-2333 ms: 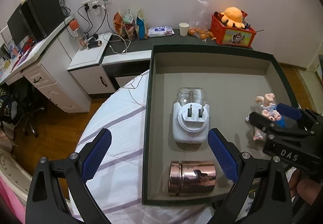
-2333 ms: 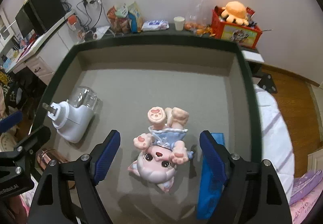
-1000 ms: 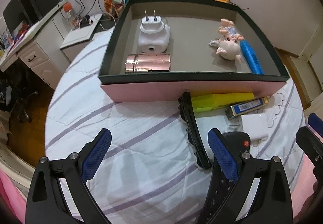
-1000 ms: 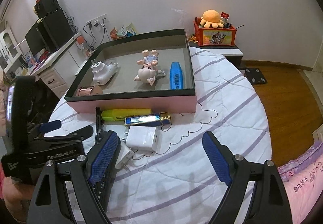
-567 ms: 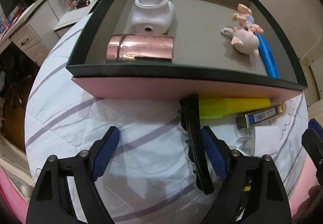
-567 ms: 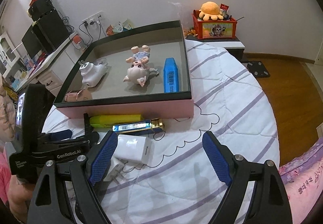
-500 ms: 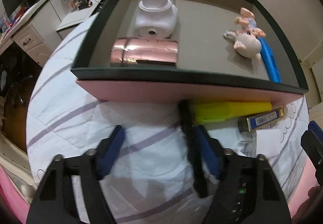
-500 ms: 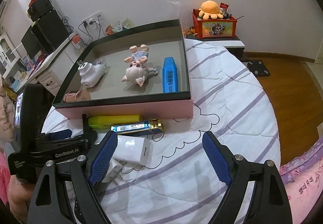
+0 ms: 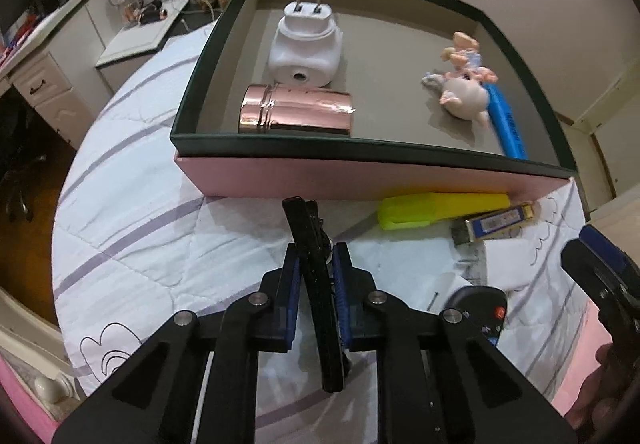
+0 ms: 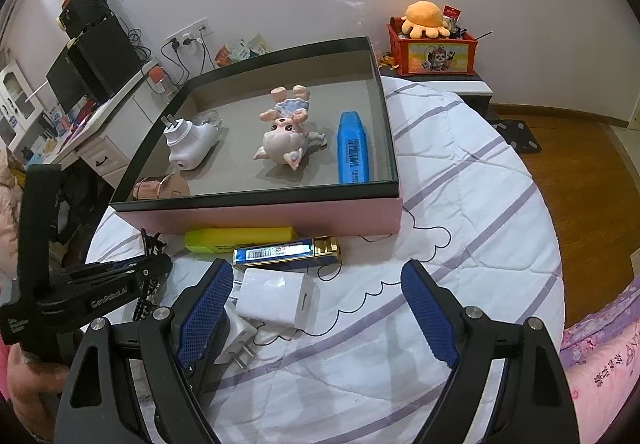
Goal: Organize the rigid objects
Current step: 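Carry the black hair clip into the box and open the left gripper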
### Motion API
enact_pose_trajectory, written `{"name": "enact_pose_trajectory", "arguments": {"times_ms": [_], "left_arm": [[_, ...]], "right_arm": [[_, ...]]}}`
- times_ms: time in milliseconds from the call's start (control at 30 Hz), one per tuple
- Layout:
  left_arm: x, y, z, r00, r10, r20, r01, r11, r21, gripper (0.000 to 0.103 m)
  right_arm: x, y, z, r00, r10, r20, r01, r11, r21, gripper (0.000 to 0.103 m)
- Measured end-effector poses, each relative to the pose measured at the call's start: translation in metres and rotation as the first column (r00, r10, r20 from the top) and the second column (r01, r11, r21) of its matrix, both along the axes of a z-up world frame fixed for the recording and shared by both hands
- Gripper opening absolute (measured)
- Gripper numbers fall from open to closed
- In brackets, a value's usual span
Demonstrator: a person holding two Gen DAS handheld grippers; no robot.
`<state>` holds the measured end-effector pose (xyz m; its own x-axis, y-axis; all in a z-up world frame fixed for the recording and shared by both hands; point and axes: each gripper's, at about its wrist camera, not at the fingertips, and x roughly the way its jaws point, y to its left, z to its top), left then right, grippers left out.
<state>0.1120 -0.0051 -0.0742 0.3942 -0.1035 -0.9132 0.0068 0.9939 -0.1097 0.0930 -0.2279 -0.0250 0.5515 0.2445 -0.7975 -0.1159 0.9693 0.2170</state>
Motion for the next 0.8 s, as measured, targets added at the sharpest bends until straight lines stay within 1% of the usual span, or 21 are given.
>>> {"name": "enact_pose_trajectory", "arguments": {"times_ms": [133,233,400,533,633,733,800], "left_arm": [[-0.007,-0.006,0.012,0.999,-0.014,0.029,0.013,1.000,0.009,0.016],[-0.011,-0.010,0.023,0.998,-0.024,0.054,0.022,0.999,0.029,0.015],[-0.007,-0.012,0.043,0.995,-0.042,0.089,0.037,0.998,0.057,0.016],[0.007,-0.019,0.064,0.989,-0.068,0.132,0.058,0.995,0.082,0.016],[0.025,-0.026,0.075,0.984,-0.090,0.152,0.078,0.993,0.083,0.016],[0.042,-0.034,0.080,0.980,-0.104,0.171,0.089,0.992,0.094,0.016],[0.055,-0.038,0.078,0.979,-0.114,0.166,0.100,0.991,0.093,0.016]], "right_arm": [[-0.002,0.000,0.002,1.000,-0.004,0.002,0.004,1.000,-0.001,0.087],[-0.002,0.000,0.002,1.000,-0.004,0.004,0.004,1.000,0.000,0.087],[-0.001,0.000,0.006,1.000,-0.004,0.013,0.004,1.000,0.002,0.087],[0.003,0.000,0.009,1.000,-0.002,0.022,0.002,1.000,0.004,0.087],[0.007,0.000,0.011,1.000,-0.004,0.028,0.003,1.000,0.005,0.087],[0.013,-0.003,0.012,1.000,-0.012,0.029,0.012,1.000,0.007,0.087],[0.017,-0.005,0.011,0.999,-0.018,0.028,0.018,1.000,0.008,0.087]]}}
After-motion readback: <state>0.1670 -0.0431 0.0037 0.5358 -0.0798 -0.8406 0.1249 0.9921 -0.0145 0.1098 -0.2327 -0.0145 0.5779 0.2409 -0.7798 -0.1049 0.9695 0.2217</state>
